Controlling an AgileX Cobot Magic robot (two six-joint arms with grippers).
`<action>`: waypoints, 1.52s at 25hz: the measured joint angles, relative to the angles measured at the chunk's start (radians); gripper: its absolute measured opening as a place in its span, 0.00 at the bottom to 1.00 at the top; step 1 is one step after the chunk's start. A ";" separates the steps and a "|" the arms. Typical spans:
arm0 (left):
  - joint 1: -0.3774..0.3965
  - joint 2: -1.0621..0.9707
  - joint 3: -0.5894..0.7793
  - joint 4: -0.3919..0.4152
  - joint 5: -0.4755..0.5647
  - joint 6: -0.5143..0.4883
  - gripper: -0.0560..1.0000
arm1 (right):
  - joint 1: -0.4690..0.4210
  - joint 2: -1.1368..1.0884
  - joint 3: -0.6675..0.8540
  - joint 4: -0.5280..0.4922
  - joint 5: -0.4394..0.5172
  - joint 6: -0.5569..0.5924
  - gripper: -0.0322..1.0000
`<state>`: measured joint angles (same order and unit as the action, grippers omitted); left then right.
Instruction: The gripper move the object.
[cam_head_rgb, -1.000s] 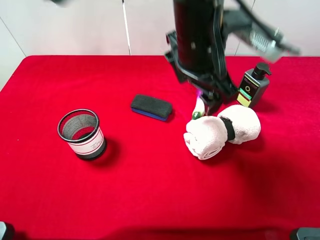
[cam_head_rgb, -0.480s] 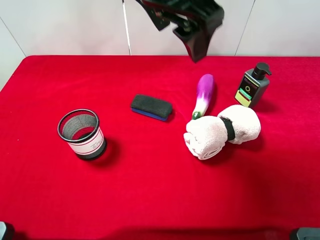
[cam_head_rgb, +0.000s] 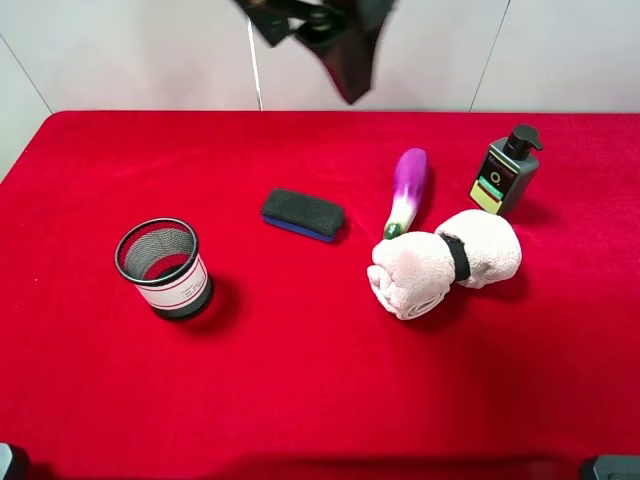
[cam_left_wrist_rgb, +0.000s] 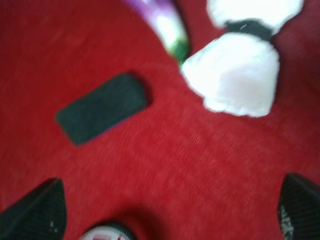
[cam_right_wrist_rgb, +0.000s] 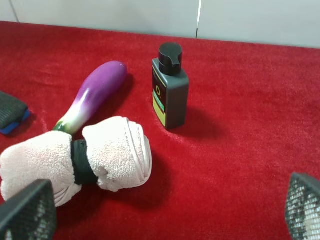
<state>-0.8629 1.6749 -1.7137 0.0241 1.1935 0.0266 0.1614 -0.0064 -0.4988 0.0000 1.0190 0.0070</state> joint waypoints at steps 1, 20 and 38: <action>0.018 -0.018 0.028 0.000 0.000 -0.005 0.84 | 0.000 0.000 0.000 0.000 0.000 0.000 0.70; 0.239 -0.524 0.711 0.004 -0.001 -0.141 0.84 | 0.000 0.000 0.000 0.000 0.000 0.000 0.70; 0.239 -0.938 1.184 -0.004 -0.065 -0.160 0.84 | 0.000 0.000 0.000 0.000 0.000 0.000 0.70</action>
<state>-0.6242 0.7365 -0.5301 0.0200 1.1283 -0.1330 0.1614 -0.0064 -0.4988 0.0000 1.0190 0.0070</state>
